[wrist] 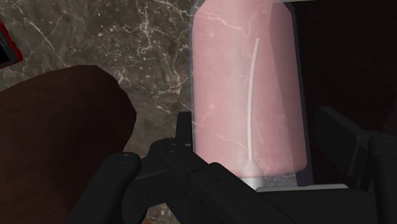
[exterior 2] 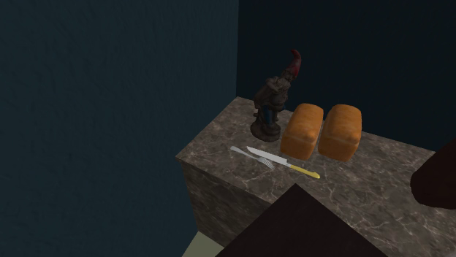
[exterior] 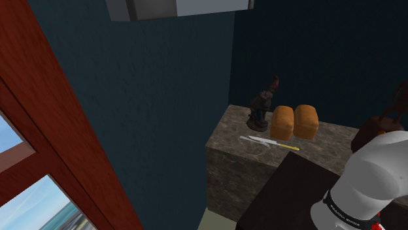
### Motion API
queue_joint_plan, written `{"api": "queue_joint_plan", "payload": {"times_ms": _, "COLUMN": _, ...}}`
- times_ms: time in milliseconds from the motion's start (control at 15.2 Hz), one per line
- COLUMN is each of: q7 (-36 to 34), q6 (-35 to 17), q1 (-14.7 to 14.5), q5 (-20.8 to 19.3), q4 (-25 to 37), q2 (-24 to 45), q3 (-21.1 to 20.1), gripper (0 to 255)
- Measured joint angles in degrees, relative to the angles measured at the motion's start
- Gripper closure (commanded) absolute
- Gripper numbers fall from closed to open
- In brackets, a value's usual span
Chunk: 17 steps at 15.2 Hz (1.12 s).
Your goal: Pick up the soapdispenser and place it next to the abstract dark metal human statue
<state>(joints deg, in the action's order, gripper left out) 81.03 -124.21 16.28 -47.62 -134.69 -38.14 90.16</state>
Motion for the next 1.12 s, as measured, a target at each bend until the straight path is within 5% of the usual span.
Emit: {"api": "queue_joint_plan", "payload": {"times_ms": 1122, "q7": -5.6, "q6": -9.4, "q1": -13.0, "q5": -10.0, "q4": -0.6, "q2": -2.6, "q3": 18.0, "gripper": 255}}
